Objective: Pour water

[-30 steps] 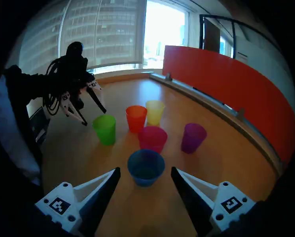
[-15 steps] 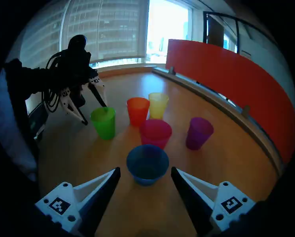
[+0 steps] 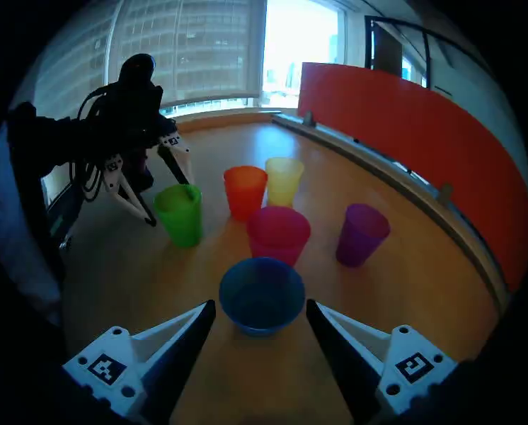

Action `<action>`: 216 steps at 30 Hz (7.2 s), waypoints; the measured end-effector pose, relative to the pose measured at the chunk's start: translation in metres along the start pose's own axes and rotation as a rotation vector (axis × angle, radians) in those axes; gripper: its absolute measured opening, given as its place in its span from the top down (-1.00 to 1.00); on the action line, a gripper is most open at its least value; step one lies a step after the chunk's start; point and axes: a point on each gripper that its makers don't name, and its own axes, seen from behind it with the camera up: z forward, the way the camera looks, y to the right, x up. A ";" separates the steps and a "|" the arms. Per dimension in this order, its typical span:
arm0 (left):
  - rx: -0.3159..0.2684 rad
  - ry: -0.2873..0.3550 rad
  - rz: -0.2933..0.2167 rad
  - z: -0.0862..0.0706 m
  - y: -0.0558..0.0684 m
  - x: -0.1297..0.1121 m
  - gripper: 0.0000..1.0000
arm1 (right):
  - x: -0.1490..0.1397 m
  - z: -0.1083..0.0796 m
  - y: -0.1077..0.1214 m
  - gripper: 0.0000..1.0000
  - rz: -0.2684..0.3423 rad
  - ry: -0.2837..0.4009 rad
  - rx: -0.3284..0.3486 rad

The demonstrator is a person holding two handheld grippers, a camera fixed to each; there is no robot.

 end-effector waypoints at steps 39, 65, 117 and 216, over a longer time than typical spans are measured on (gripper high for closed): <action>-0.019 0.036 -0.004 0.010 0.000 0.008 -0.72 | -0.002 0.027 -0.003 -0.99 0.009 -0.008 0.022; 0.022 0.076 -0.014 -0.001 -0.005 0.026 -0.72 | 0.016 0.028 -0.005 -0.81 0.066 0.094 -0.006; 0.231 0.398 0.009 -0.096 -0.041 0.159 -0.73 | 0.163 -0.076 0.024 -0.81 0.080 0.494 -0.180; 0.046 0.542 0.024 -0.074 0.016 0.192 -0.73 | 0.250 -0.102 0.014 -0.81 -0.363 0.520 -0.297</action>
